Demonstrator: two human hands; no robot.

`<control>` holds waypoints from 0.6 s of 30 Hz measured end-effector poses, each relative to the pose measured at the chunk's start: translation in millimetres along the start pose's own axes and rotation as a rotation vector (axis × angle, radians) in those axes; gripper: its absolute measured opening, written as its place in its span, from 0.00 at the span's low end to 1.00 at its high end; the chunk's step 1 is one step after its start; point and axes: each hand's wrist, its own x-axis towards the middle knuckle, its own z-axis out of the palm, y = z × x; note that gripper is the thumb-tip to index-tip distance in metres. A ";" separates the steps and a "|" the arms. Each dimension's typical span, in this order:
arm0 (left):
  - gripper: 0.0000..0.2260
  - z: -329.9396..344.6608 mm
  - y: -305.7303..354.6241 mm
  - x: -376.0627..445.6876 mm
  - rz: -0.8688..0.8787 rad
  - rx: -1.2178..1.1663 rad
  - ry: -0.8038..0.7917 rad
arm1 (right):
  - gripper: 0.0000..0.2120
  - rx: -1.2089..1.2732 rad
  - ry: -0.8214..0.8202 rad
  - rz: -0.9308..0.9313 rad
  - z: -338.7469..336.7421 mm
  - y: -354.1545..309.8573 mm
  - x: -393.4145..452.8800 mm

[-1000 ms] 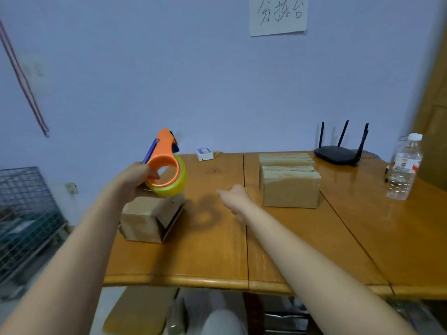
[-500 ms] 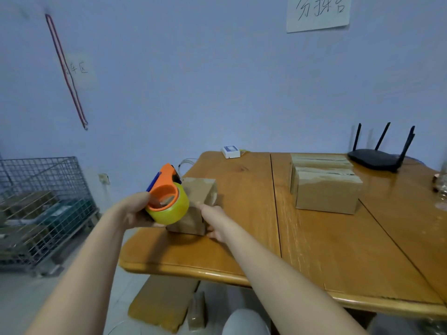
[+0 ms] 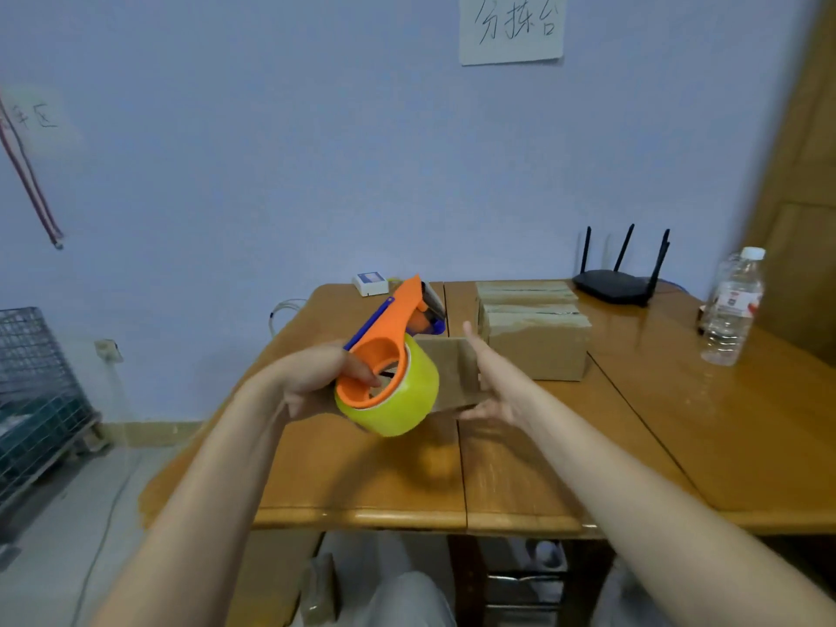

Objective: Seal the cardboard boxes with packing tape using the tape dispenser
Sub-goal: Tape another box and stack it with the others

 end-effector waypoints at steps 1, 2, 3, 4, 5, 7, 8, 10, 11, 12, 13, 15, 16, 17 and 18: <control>0.14 12.1 1.1 6.4 0.005 0.020 -0.046 | 0.43 -0.003 0.036 -0.002 -11.7 -0.3 -0.2; 0.13 23.5 1.9 12.9 0.010 0.043 -0.083 | 0.40 -0.002 0.072 -0.006 -22.0 -1.5 -3.5; 0.14 33.6 2.9 18.9 0.009 0.067 -0.111 | 0.35 0.000 0.098 -0.006 -33.0 -3.0 -6.3; 0.14 43.0 4.3 23.7 0.004 0.086 -0.133 | 0.29 -0.005 0.120 -0.007 -45.0 -4.7 -9.1; 0.14 51.0 6.6 26.2 0.002 0.098 -0.148 | 0.25 -0.024 0.123 -0.013 -57.2 -7.5 -12.7; 0.13 59.8 10.3 29.6 0.015 0.096 -0.156 | 0.26 -0.121 0.127 -0.070 -84.6 -12.6 -17.0; 0.13 60.7 11.6 31.8 0.030 0.077 -0.149 | 0.25 -0.198 0.133 -0.122 -97.7 -15.2 -20.0; 0.16 58.5 13.4 36.8 0.059 0.002 -0.109 | 0.23 -0.357 0.145 -0.243 -122.4 -20.8 -26.0; 0.17 57.0 13.2 40.2 0.068 -0.042 -0.077 | 0.24 -0.441 0.151 -0.293 -134.6 -23.3 -27.6; 0.17 55.6 12.0 43.7 0.074 -0.077 -0.044 | 0.24 -0.530 0.141 -0.333 -146.2 -26.4 -29.6; 0.16 55.7 10.7 46.6 0.077 -0.104 -0.015 | 0.24 -0.623 0.121 -0.362 -156.5 -29.6 -30.5; 0.16 57.7 5.8 52.9 0.066 -0.141 0.029 | 0.28 -0.791 0.046 -0.376 -171.4 -35.0 -31.7; 0.16 58.4 2.4 56.7 0.061 -0.155 0.043 | 0.30 -0.858 0.011 -0.365 -176.4 -37.0 -31.0; 0.16 60.1 -1.0 60.3 0.054 -0.173 0.052 | 0.32 -0.916 -0.020 -0.357 -180.2 -38.9 -30.5; 0.16 62.3 -3.9 64.1 0.043 -0.196 0.058 | 0.34 -0.967 -0.048 -0.353 -183.4 -40.7 -30.4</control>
